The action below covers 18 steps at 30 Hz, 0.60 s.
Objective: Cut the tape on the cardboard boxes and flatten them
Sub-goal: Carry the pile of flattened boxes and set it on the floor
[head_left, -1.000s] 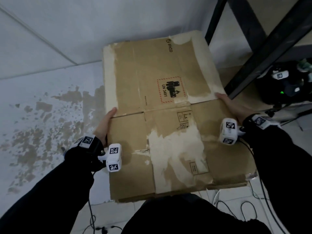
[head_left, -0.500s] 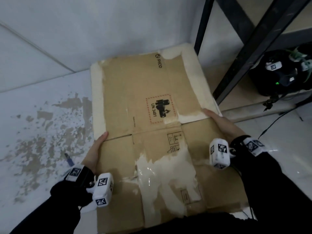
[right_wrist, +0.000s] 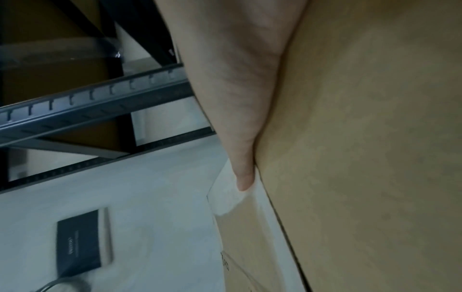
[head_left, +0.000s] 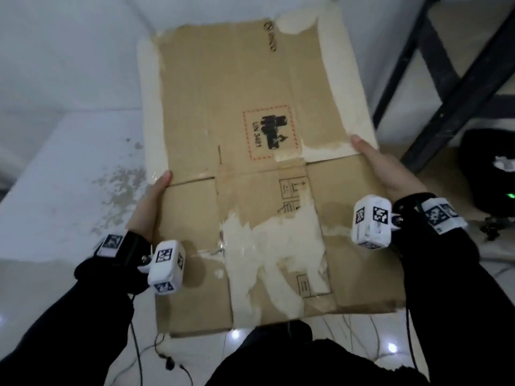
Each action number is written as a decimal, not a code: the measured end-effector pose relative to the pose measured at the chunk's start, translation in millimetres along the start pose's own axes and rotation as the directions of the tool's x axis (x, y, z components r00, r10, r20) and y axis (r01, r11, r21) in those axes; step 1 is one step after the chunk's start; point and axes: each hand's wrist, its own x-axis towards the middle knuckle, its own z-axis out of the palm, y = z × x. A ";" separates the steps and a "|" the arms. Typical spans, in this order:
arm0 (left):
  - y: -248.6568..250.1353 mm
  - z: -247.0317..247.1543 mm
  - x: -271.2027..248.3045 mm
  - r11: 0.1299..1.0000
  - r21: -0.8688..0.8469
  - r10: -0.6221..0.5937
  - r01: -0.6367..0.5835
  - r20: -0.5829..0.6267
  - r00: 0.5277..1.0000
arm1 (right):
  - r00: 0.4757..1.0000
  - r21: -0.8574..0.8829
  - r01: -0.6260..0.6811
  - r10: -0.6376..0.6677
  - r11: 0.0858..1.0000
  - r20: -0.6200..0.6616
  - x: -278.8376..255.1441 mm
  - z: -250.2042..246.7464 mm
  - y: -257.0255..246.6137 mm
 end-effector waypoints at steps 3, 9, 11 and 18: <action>12.1 -16.1 -28.1 0.996 -0.041 0.079 -0.083 -0.087 0.993 | 0.991 -0.005 0.099 -0.098 0.995 0.094 -5.9 20.7 -34.5; 22.9 -70.3 -71.5 0.964 -0.133 0.190 -0.230 -0.259 0.947 | 0.940 -0.072 0.214 -0.186 0.974 0.286 -15.7 89.1 -83.7; 18.8 -94.7 -80.8 0.953 -0.143 0.207 -0.266 -0.334 0.919 | 0.924 -0.104 0.242 -0.197 0.965 0.328 -17.7 120.5 -92.5; -9.0 -206.3 -88.9 0.936 -0.260 0.118 -0.238 -0.404 0.907 | 0.859 -0.162 0.287 -0.179 0.944 0.479 -30.6 255.9 -103.6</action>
